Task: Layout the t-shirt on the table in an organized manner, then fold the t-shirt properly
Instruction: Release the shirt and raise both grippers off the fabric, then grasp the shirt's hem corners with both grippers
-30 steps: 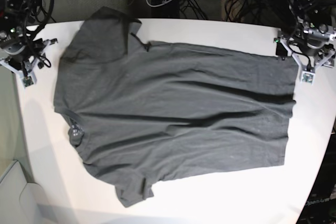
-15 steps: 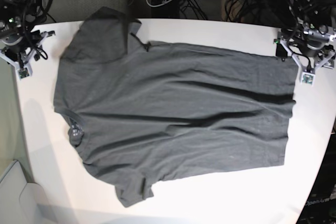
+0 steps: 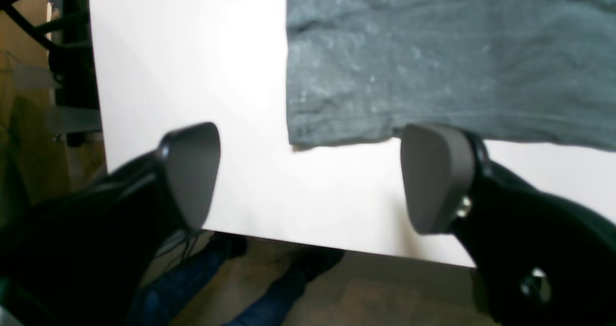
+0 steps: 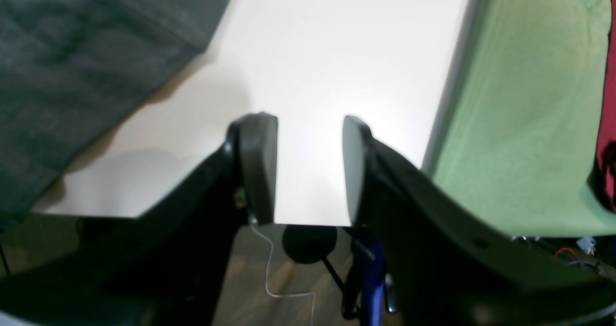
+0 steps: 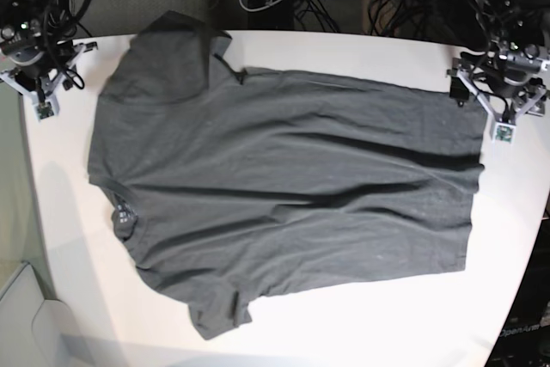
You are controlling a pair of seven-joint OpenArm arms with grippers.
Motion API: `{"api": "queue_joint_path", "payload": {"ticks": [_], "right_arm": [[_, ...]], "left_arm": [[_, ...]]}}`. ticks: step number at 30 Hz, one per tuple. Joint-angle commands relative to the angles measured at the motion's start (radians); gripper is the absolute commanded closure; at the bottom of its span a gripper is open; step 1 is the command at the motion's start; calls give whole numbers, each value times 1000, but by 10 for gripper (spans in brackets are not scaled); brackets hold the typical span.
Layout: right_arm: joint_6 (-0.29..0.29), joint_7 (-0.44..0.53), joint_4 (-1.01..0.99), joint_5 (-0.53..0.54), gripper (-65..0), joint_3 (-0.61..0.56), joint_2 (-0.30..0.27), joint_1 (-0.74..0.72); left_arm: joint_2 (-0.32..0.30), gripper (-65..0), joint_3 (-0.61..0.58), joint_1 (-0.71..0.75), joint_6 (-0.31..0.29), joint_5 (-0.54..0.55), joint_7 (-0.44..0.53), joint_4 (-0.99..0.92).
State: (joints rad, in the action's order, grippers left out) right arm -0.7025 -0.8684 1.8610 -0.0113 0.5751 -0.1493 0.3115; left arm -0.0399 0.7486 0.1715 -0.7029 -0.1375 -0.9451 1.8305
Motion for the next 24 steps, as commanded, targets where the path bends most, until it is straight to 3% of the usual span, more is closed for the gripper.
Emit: {"api": "queue_joint_path", "payload": {"ticks": [1,11,15,24], "right_arm": [[4,13,18,9,-238,6,-13,1],[4,15,18,9,-238,1,9,48],[4,15,39,10,-239,-16,46,62],[4,15,58,10,-239,-16,84,65]], "left_arm": [[-21,-571,4,-5,5,3,21,-2],[-25,-570,5,-8,5,5,151,-173],[-27,-570,5,-22,7,8,189,-236],[-50,-568,5,-89,7,9,205,-389]]}}
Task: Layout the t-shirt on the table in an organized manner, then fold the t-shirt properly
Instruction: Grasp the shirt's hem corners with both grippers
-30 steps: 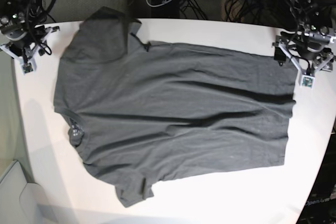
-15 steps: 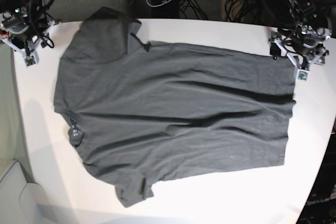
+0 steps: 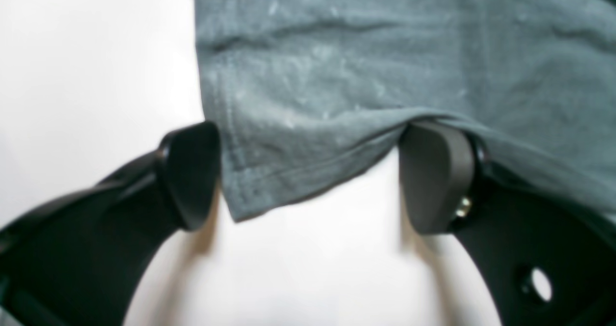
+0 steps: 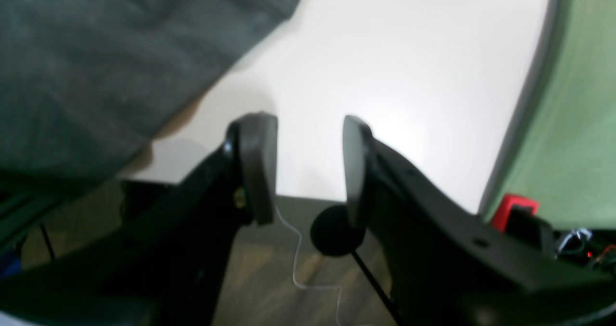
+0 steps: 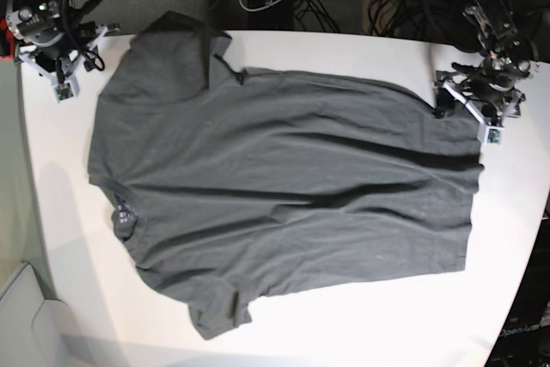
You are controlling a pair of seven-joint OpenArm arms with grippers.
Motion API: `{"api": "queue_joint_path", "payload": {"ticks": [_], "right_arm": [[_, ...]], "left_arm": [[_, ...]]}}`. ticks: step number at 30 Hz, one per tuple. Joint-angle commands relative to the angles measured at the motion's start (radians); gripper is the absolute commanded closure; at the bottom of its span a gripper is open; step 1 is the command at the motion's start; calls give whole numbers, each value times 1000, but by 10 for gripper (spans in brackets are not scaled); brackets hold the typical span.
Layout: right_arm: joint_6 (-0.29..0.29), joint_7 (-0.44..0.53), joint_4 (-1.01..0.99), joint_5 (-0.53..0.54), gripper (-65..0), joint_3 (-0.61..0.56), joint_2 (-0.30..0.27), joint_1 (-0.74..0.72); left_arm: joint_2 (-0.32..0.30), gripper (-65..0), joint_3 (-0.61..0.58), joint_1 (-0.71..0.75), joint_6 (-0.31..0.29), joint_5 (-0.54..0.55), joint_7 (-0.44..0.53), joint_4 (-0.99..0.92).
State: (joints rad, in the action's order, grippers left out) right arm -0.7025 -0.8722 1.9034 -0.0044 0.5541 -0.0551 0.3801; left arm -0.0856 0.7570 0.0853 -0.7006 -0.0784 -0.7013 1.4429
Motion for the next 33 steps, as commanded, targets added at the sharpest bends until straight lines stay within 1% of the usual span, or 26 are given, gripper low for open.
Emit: {"api": "queue_joint_path", "payload": {"ticks": [1,5,6,7,9,11,14,15,16,18,19,21,24,26,30,31,33], "right_arm": [[4,18,15,4,-239,5,-10,-3],[4,18,15,4,-239,5,-10,-3],[4,18,15,4,-239,5,-10,-3],[4,18,15,4,-239,5,-10,-3],[4,18,15,4,-239,5,-9,-3],[4,18,15,4,-238,5,-9,-3],[4,17,15,4,-238,5,-5,-3],[4,17,15,4,-238,5,5,-3],[4,17,17,2,-238,5,18,-3],[4,17,32,-3,-238,10,28,-3],[4,14,41,-3,-238,7,36,1],[4,-8,64,-3,-238,1,50,18],[4,-26,78,-3,-239,-38,51,23],[4,-35,81,-3,-263,-53,53,24],[4,-66,81,-3,-348,-99,51,24],[4,-68,81,-3,-360,-111,50,24],[4,-71,81,-3,-364,-133,50,24]], "left_arm": [[-4,-568,-3,-5,5,-50,-39,-3],[-4,-562,-3,0,5,-50,-39,-1],[-4,-542,-3,0,5,-50,-39,-1],[-4,-507,-3,1,5,-50,-39,-1],[-4,-389,-3,1,5,-50,-39,-1],[-4,-226,-3,1,5,-50,-42,-1],[-4,-24,-3,0,5,-56,-50,8],[-4,0,-3,0,5,-56,-51,11],[-4,0,-3,1,5,-57,-51,17],[-4,-25,-3,3,6,-57,-53,38],[-4,-24,-3,3,6,-57,-53,51],[-4,-1,-3,6,6,-57,-53,75],[-4,-5,-4,21,6,-57,-83,126],[-4,-5,-4,23,5,-54,-114,164],[0,-5,-4,24,2,-57,-130,215],[0,-5,-4,24,2,-57,-130,216],[0,-5,-4,24,2,-57,-130,215]]}}
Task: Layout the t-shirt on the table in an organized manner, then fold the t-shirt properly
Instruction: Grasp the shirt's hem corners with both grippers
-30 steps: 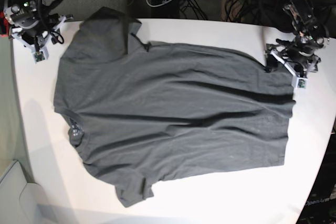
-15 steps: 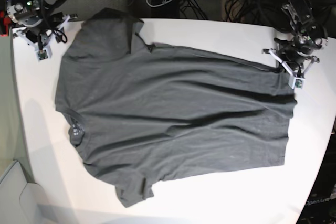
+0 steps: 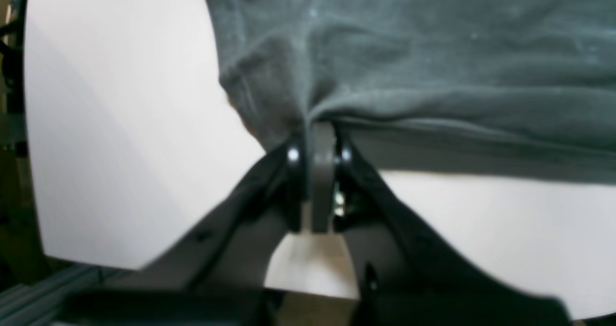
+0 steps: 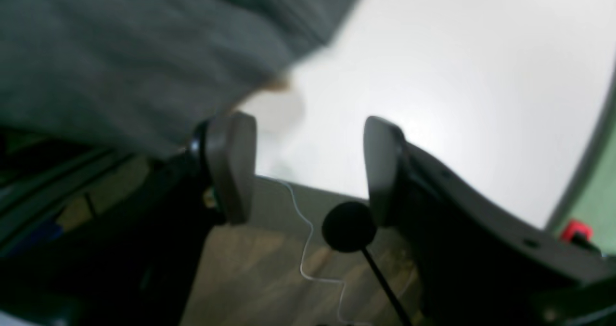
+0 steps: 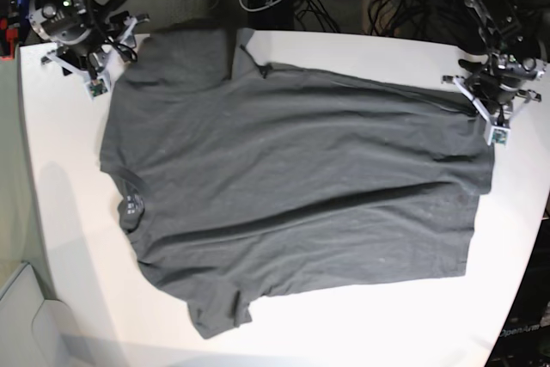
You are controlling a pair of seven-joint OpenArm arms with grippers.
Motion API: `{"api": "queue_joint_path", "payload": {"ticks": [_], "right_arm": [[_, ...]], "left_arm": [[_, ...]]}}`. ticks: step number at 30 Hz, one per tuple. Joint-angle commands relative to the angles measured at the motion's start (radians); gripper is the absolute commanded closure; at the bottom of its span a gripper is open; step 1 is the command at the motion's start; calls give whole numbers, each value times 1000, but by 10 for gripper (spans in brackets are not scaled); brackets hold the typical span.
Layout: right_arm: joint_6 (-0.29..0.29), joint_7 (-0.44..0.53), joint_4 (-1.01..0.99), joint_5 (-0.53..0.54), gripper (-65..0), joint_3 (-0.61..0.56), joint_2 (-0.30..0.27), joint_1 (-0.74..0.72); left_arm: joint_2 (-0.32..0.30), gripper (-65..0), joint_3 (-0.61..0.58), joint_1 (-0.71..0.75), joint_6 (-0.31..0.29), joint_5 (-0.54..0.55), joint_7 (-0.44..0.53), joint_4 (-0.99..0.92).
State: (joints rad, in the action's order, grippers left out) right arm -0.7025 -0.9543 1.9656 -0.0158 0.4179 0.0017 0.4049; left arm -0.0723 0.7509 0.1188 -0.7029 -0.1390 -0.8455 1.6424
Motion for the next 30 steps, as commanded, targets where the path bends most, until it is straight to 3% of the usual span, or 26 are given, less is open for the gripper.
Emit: {"api": "queue_joint_path", "payload": {"ticks": [1,13,23,26,30], "right_arm": [[4,13,19,9,-364,-7,-7,-1],[4,11,-18,9,-364,-78,-24,-91],[4,19,-179,9,-352,-133,-65,-146],[4,19,-183,9,-265,-172,-73,-145],[4,16,-188,9,-47,-205,-75,-145]], "left_arm": [[-13,-5,2,-9,6,3,15,15],[-14,-5,2,-8,6,3,15,12],[-14,-5,2,-8,6,3,15,12],[-17,-5,2,-8,6,3,15,12],[-17,-5,2,-8,6,3,15,14]]}}
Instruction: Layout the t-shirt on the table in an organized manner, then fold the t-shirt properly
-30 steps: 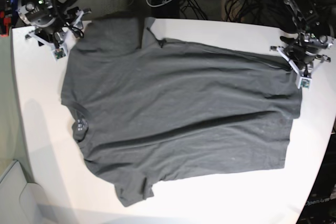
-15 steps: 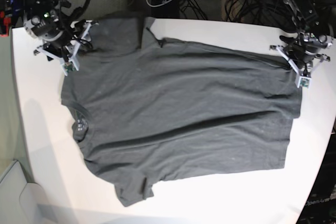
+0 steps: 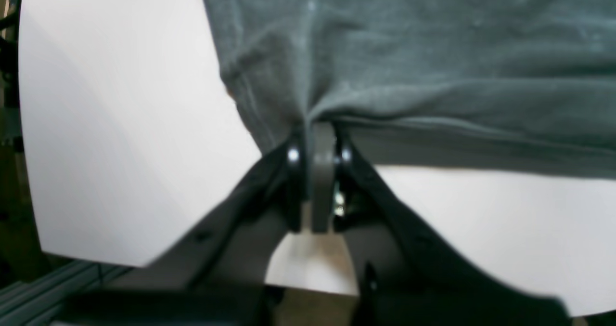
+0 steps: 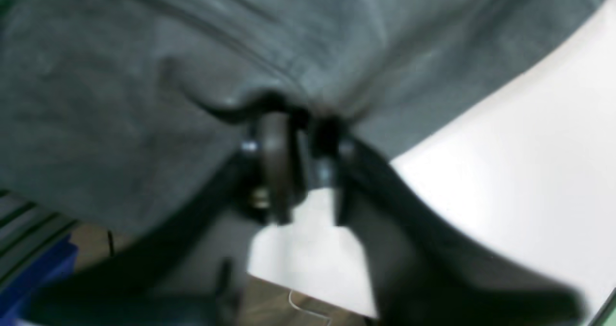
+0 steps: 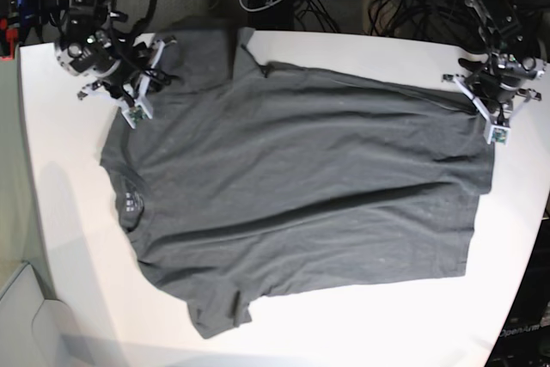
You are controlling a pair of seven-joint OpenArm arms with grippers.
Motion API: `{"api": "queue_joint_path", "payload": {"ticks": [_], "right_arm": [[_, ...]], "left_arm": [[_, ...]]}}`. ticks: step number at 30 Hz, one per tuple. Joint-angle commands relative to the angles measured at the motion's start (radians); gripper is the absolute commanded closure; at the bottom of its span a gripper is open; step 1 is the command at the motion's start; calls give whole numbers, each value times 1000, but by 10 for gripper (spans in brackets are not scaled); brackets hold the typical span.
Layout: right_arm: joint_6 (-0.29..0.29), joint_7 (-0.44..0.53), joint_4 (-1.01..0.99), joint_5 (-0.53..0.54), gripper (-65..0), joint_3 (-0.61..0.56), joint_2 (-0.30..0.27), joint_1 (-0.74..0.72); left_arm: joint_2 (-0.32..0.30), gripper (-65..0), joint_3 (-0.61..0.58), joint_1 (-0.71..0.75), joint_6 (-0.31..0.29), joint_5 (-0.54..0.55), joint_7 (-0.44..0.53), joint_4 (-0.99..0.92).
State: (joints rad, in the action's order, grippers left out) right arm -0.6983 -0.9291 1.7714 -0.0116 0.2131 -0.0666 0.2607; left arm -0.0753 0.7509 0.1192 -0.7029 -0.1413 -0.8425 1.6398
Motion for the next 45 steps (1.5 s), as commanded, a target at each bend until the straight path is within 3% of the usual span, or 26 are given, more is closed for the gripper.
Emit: {"api": "queue_joint_path", "payload": {"ticks": [1,12,17,29,45], "right_arm": [[0,-12,8,5,0,1,-6,-1],[0,-6,250,6,0,10,-32,98],[0,2,258,8,0,27,-46,136],[0,232,261,8,0,248,-26,159],[0,239,275,8,0,421,-32,-79]], "left_arm": [[-14,-5,2,-6,6,6,12,21],[-7,-5,3,63,5,6,7,256],[-7,-5,46,93,5,12,-60,365],[-11,-5,94,89,5,13,-54,386],[-14,-5,83,-143,5,13,-56,388]]}}
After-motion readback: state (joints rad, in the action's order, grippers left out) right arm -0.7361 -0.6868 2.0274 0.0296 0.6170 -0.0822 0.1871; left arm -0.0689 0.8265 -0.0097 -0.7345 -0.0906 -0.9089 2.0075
